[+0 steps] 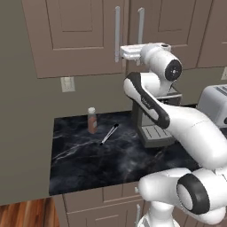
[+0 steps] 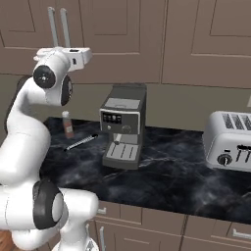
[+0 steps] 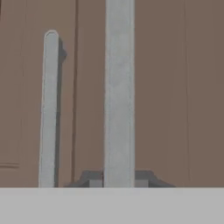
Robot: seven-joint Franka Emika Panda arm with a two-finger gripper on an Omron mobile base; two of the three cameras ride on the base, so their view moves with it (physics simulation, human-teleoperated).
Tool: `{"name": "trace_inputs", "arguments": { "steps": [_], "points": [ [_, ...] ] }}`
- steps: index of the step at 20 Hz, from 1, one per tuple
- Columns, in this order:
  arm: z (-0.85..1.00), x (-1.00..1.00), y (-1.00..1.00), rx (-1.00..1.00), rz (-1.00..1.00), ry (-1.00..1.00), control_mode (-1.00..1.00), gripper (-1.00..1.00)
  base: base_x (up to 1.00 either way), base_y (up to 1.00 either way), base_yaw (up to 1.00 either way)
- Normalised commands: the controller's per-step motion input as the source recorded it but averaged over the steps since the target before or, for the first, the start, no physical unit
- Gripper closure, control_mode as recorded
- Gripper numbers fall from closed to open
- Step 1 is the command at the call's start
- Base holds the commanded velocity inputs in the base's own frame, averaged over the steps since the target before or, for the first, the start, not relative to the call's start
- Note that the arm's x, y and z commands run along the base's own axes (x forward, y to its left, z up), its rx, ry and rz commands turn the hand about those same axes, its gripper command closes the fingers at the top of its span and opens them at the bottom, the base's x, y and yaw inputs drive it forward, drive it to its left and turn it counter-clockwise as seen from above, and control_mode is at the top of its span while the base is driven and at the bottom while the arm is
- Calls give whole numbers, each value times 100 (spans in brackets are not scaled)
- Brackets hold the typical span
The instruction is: Pick the pan from the cabinet and place it on the stove. Then turn on the stove burner for the pan.
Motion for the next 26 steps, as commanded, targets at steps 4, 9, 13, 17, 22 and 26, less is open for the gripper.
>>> {"name": "trace_inputs", "arguments": {
  "steps": [4, 9, 13, 17, 22, 26],
  "points": [
    [0, -90, -43, 0, 17, 16, -100, 100, 0, 0, 0],
    [0, -96, -51, 0, 16, 12, -100, 100, 0, 0, 0],
    [-7, -93, -54, 0, 13, 9, -100, 100, 0, 0, 0],
    [-25, -81, -44, 0, 7, 2, -100, 100, 0, 0, 0],
    [-38, -61, -16, -2, 1, 3, -100, -100, 0, 0, 0],
    [-34, -11, 36, -15, 0, 3, -100, -100, 0, 0, 0]
  ]
}}
